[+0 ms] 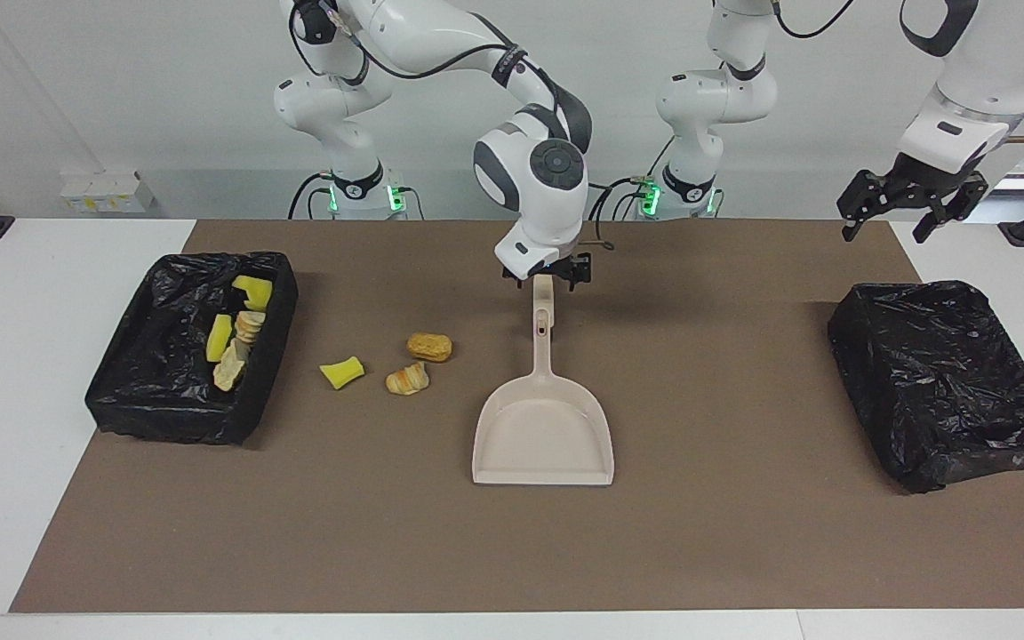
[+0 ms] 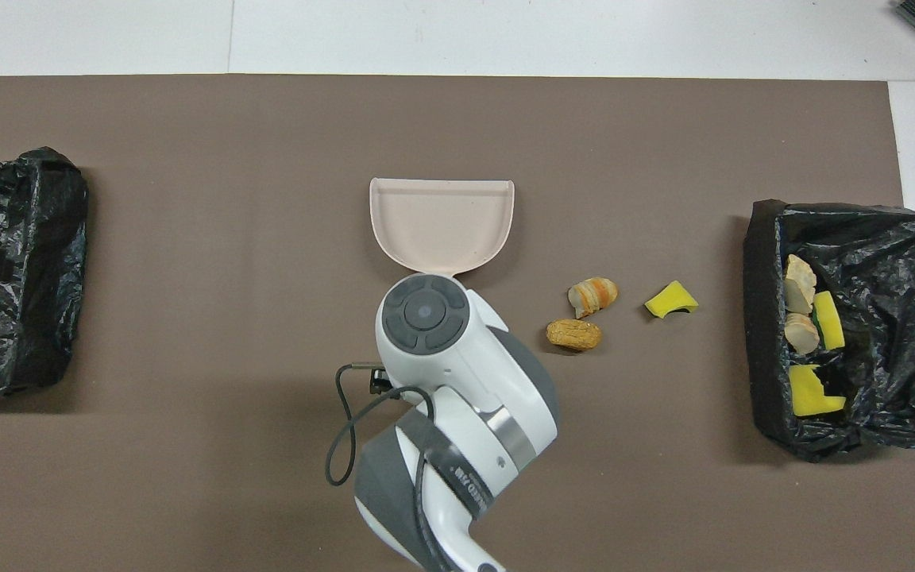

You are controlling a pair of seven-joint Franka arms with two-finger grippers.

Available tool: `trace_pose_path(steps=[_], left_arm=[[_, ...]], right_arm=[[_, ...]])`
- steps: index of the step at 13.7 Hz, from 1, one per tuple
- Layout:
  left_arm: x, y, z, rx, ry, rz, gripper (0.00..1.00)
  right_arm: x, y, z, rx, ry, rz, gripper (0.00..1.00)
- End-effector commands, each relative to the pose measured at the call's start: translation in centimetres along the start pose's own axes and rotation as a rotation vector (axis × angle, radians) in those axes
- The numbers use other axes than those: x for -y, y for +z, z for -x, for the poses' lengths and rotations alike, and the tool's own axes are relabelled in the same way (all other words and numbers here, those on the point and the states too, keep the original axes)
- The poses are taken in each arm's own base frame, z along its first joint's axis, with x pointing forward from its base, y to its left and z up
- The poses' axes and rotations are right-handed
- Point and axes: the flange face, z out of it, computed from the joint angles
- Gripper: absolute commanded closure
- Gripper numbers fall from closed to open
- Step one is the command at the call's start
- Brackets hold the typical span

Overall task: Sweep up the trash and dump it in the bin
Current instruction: 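Lower the dustpan onto the table center and withdraw the right gripper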

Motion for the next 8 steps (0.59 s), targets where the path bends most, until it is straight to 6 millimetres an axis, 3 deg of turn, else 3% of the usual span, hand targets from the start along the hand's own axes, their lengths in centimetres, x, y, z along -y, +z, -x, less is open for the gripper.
trace_pose_path(steps=[1, 5, 8], left_arm=[[0.3, -0.5, 0.3, 0.003, -0.003, 0.002, 0.0], [0.3, -0.5, 0.3, 0.003, -0.003, 0.002, 0.0], [0.3, -0.5, 0.3, 0.002, -0.003, 0.002, 0.0]], right_arm=[[-2.5, 2.9, 5.6, -0.01, 0.022, -0.003, 0.0], [-4.2, 6.1, 10.5, -0.015, 0.01, -0.021, 0.0], [-3.6, 6.3, 11.1, -0.002, 0.02, -0.055, 0.11]])
